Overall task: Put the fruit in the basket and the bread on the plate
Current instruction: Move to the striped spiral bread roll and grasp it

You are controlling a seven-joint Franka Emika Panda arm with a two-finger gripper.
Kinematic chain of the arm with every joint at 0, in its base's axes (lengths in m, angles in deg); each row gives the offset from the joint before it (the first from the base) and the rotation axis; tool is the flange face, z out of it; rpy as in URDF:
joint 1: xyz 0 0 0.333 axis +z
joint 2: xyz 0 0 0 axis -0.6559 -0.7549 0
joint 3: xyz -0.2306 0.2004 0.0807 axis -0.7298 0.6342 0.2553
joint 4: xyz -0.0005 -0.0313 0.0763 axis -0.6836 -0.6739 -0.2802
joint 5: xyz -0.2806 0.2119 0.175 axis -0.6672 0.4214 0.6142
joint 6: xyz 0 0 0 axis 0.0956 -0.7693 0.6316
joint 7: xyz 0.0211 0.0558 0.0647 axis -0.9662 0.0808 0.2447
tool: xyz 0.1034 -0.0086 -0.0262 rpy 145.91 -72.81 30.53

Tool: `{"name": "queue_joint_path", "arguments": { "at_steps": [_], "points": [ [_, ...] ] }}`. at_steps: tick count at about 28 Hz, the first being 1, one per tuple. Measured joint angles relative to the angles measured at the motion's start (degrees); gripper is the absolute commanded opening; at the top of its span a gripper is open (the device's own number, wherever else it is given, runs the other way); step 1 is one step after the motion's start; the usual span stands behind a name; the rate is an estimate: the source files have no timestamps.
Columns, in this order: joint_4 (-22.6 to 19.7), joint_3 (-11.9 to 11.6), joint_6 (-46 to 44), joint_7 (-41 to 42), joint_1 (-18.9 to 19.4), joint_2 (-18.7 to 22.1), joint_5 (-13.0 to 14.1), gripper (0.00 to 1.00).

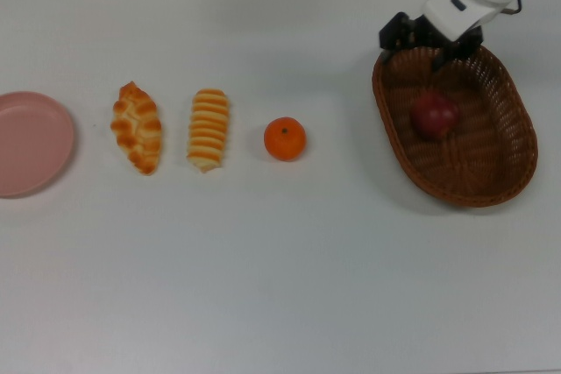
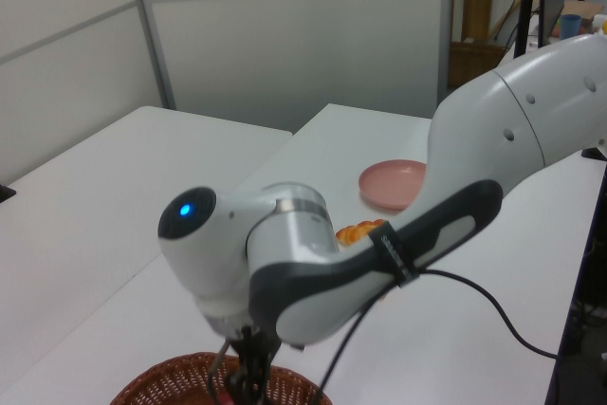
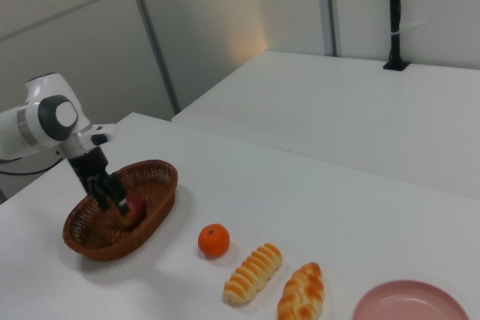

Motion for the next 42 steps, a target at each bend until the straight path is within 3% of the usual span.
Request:
{"name": "queue_joint_path", "arguments": {
  "at_steps": [5,9,16,20,32,39,40,41,42],
  "points": [
    [0.16,-3.69,-1.34,7.54,-2.8,0.69,-1.07,1.0],
    [0.13,-6.4,-1.38,15.77,-7.18,0.72,-1.12,1.0],
    [-0.02,-7.38,-1.27,25.85,-18.6,0.67,-1.13,1.0],
    [-0.68,-7.41,0.71,29.27,-23.03,0.53,-1.13,1.0],
    [-9.07,-7.39,14.73,25.72,-26.18,-1.45,-1.16,1.0],
    [-10.36,-7.36,16.87,23.96,-26.43,-3.31,-2.27,1.0],
    [-10.36,-7.35,16.88,23.91,-26.43,-3.45,-2.38,0.96],
    [-10.36,-7.35,16.88,23.9,-26.43,-3.58,-2.47,0.81],
    [-10.37,-7.35,16.88,23.9,-26.43,-3.7,-2.54,0.58]
  ]
}}
